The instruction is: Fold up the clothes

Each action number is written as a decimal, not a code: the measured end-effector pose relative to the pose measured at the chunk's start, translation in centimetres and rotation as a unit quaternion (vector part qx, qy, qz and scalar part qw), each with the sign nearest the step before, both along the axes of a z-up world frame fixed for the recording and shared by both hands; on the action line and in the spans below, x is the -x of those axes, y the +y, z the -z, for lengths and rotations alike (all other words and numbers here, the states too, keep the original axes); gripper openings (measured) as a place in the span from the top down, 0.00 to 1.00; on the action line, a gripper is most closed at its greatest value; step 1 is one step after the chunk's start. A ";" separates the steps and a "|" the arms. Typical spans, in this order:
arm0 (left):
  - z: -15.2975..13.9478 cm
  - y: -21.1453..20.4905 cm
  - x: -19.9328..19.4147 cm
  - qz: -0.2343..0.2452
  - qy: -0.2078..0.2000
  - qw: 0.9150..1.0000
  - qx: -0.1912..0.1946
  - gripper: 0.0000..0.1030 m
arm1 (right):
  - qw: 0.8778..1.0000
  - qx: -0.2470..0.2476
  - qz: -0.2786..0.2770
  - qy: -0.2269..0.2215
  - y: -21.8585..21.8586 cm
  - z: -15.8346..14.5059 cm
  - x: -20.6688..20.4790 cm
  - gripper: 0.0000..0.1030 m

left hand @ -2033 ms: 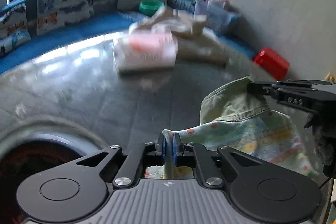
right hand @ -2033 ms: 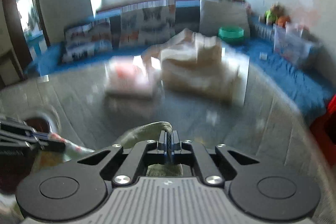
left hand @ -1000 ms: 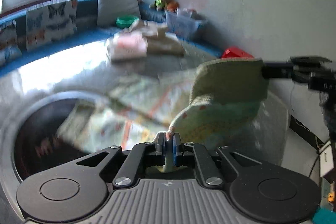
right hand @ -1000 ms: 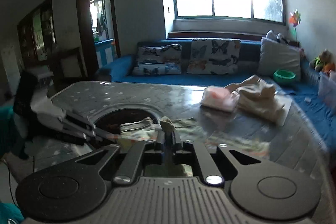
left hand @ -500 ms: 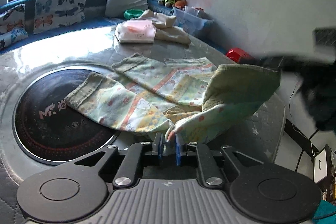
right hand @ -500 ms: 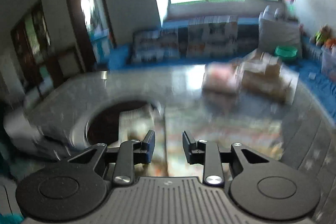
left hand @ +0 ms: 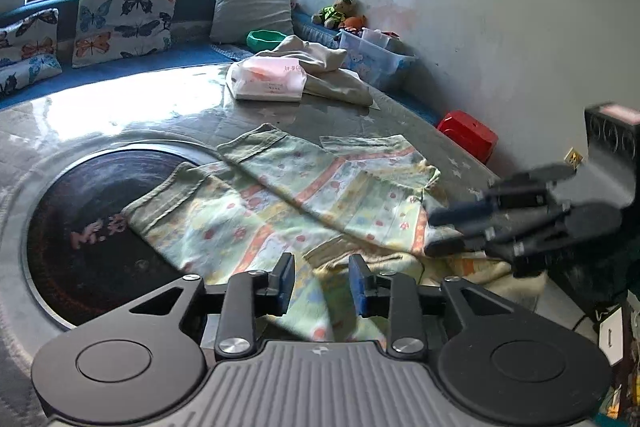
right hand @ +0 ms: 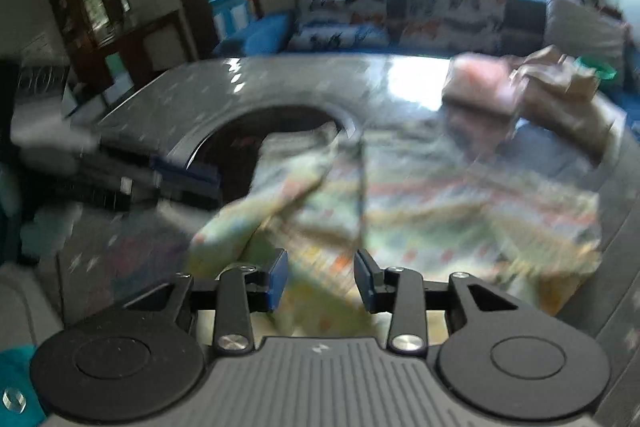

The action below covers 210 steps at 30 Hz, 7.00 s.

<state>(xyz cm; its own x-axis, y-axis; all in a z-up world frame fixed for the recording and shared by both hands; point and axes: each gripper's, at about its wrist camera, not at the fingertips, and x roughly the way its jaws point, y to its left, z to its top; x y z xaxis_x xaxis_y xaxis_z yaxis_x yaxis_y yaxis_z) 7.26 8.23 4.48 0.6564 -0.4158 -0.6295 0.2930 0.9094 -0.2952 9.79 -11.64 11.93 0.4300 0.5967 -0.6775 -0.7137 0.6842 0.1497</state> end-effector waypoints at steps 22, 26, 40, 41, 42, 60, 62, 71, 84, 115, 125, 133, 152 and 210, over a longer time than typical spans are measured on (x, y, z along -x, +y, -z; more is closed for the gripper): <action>3.8 -0.2 -0.4 -0.016 0.056 0.998 0.003 0.57 | 0.992 0.074 0.106 -0.012 3.6 7.0 -14.5 0.58; 3.9 0.1 -0.1 -0.022 0.060 0.998 0.005 0.57 | 0.992 0.070 0.108 -0.004 3.5 7.5 -15.0 0.59; 2.5 1.2 -1.0 -0.055 0.041 0.998 -0.005 0.51 | 0.990 0.068 0.107 -0.057 3.0 5.4 -12.3 0.97; 2.4 1.3 -1.2 -0.059 0.038 0.997 -0.008 0.51 | 0.990 0.069 0.108 -0.063 2.9 5.2 -12.0 0.97; 2.4 1.5 -1.5 -0.066 0.038 0.997 -0.012 0.51 | 0.989 0.068 0.110 -0.070 2.7 4.9 -11.6 0.97; 4.0 2.4 -4.2 -0.102 0.058 0.992 -0.040 0.45 | 0.941 0.062 0.310 -0.123 -12.0 1.7 -1.2 0.97; 4.0 2.3 -4.4 -0.100 0.056 0.993 -0.041 0.45 | 0.931 0.069 0.340 -0.114 -13.5 2.4 -0.3 0.97; 4.8 1.3 -5.9 -0.093 0.063 0.992 -0.061 0.43 | 0.905 0.089 0.407 -0.091 -16.4 4.0 1.7 0.90; 4.9 1.8 -5.0 -0.113 0.050 0.990 -0.067 0.93 | 0.945 0.051 0.306 -0.103 -10.4 3.5 0.2 0.45; 3.7 9.9 6.0 -0.274 0.055 0.955 -0.095 0.96 | 0.954 0.114 0.270 -0.063 -7.9 7.4 0.9 0.52; 4.1 11.5 7.9 -0.309 0.081 0.939 -0.124 0.96 | 0.907 0.143 0.389 -0.079 -13.2 6.7 -0.2 0.59; 1.5 11.4 8.0 -0.295 0.054 0.950 -0.089 0.87 | 0.913 0.080 0.389 -0.090 -14.3 4.0 0.2 0.54; 5.7 2.1 -2.6 -0.121 0.059 0.986 -0.095 0.70 | 0.958 0.071 0.276 -0.037 -8.4 7.6 -1.8 0.53; 1.9 4.1 3.9 -0.197 0.015 0.977 -0.078 0.35 | 0.984 0.072 0.157 -0.031 3.6 7.5 -10.8 0.67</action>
